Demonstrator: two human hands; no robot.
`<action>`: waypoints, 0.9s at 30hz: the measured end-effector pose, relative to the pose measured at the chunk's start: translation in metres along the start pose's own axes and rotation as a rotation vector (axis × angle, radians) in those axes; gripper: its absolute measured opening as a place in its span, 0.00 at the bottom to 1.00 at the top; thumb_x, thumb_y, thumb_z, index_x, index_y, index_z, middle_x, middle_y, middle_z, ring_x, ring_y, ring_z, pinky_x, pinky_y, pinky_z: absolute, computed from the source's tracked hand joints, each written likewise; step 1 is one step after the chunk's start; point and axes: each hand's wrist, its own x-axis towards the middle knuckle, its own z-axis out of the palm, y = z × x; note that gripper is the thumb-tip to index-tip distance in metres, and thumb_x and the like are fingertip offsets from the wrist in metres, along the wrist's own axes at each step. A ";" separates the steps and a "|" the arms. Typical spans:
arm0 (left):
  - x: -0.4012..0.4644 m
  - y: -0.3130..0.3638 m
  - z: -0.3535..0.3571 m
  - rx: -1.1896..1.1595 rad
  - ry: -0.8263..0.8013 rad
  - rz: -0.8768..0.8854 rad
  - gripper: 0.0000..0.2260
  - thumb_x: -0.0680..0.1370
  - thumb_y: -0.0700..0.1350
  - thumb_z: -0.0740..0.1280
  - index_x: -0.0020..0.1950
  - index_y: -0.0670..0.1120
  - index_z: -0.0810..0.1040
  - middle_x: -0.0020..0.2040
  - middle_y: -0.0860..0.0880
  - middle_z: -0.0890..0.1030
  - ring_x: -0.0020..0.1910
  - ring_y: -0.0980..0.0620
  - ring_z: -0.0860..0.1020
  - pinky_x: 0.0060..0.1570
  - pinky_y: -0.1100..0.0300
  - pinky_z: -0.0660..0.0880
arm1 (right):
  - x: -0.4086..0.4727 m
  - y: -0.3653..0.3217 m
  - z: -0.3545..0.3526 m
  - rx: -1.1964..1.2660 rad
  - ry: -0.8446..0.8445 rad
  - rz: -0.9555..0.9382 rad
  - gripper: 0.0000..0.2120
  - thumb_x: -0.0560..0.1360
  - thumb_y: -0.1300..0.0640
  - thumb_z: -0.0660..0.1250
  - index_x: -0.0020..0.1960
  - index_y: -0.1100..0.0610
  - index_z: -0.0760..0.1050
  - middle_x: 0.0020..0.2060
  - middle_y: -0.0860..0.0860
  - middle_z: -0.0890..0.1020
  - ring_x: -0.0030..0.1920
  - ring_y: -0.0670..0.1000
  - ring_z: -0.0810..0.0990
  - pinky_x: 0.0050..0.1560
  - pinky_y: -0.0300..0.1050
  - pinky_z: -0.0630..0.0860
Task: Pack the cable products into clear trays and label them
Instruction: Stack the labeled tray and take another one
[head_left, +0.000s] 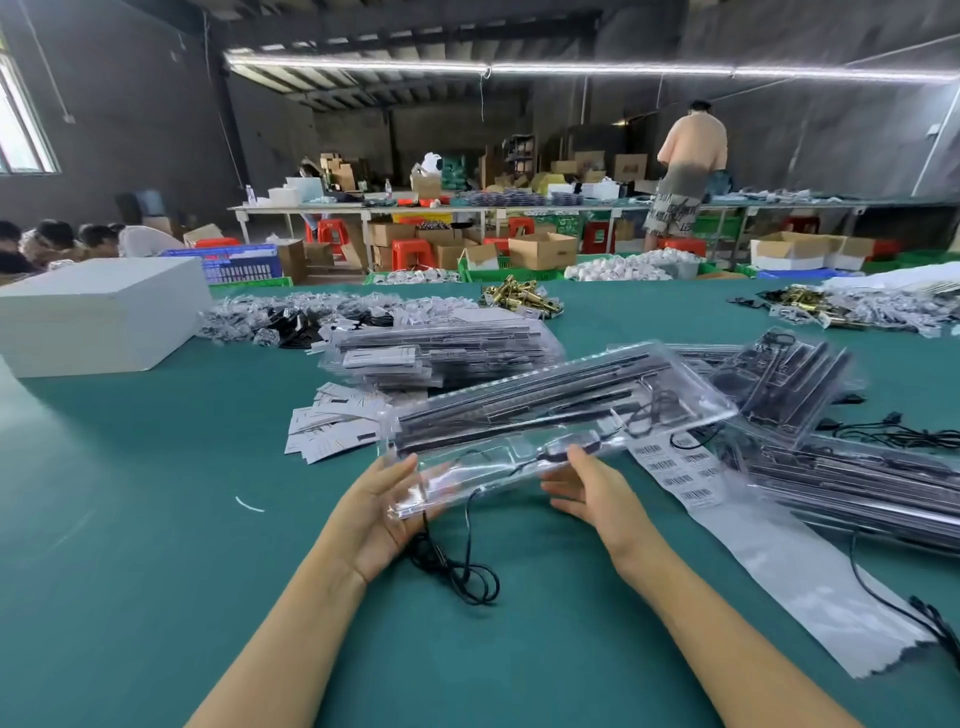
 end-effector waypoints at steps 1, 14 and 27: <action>-0.001 0.001 -0.001 0.000 -0.009 -0.014 0.25 0.69 0.42 0.70 0.64 0.42 0.66 0.55 0.36 0.81 0.43 0.42 0.84 0.32 0.57 0.81 | -0.002 0.003 0.001 -0.072 -0.006 -0.025 0.15 0.81 0.47 0.56 0.55 0.55 0.77 0.53 0.52 0.81 0.58 0.52 0.79 0.62 0.49 0.74; -0.006 -0.003 0.019 -0.182 -0.072 -0.122 0.22 0.75 0.38 0.59 0.66 0.29 0.67 0.50 0.31 0.81 0.37 0.42 0.84 0.30 0.60 0.80 | -0.007 0.016 0.015 -0.713 -0.192 -0.229 0.25 0.78 0.49 0.65 0.72 0.42 0.61 0.62 0.36 0.72 0.62 0.39 0.68 0.59 0.34 0.61; 0.000 -0.005 0.014 0.028 0.123 0.087 0.05 0.80 0.38 0.58 0.49 0.38 0.71 0.45 0.37 0.84 0.38 0.43 0.84 0.31 0.59 0.81 | -0.011 -0.002 0.003 -0.494 0.250 -0.366 0.11 0.73 0.65 0.60 0.32 0.63 0.71 0.30 0.56 0.74 0.33 0.52 0.70 0.35 0.45 0.64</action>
